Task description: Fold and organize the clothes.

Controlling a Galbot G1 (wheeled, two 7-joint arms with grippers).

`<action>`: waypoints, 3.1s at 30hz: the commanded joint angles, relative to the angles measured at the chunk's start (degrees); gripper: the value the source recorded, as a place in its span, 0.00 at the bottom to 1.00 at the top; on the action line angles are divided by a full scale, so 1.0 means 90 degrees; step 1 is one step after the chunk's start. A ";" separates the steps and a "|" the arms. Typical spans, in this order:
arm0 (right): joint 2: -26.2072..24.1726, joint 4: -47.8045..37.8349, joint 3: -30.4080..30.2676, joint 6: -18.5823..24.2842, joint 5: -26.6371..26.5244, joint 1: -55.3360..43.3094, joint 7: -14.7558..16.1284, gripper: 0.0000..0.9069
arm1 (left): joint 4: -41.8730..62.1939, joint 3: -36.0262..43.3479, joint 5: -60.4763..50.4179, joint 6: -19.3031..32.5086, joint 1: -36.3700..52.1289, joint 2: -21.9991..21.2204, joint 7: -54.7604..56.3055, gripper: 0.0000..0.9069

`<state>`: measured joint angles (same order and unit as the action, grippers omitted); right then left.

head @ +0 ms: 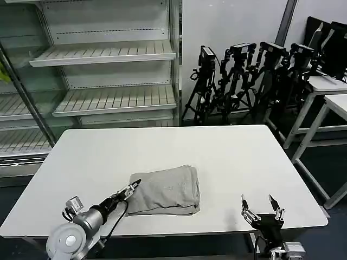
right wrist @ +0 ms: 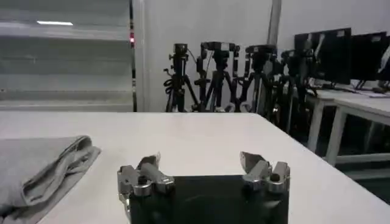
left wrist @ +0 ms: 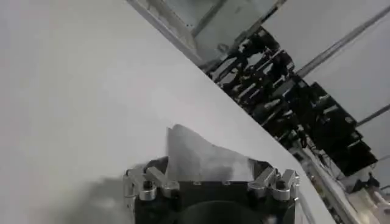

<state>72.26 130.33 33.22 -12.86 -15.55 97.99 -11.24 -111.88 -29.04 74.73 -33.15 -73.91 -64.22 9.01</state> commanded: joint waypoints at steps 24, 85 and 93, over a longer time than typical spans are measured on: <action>0.0046 -0.0005 -0.0006 -0.0063 -0.0017 -0.0070 -0.0022 1.00 | 0.0104 0.0195 0.0416 -0.0005 0.0278 -0.0282 0.0053 0.02; 0.0125 0.0377 0.0013 0.0061 0.0161 0.0159 0.0029 1.00 | 0.2015 0.3570 -0.2321 -0.0004 0.3809 -0.2708 0.1182 0.02; 0.0101 0.0220 -0.0028 0.0031 0.0109 -0.0054 0.0025 1.00 | 0.2460 0.3525 -0.2940 0.0222 0.3984 -0.2923 0.1184 1.00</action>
<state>73.20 132.80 32.82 -12.41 -14.60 97.81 -10.97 -98.95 -4.77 54.79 -33.02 -45.91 -80.63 16.56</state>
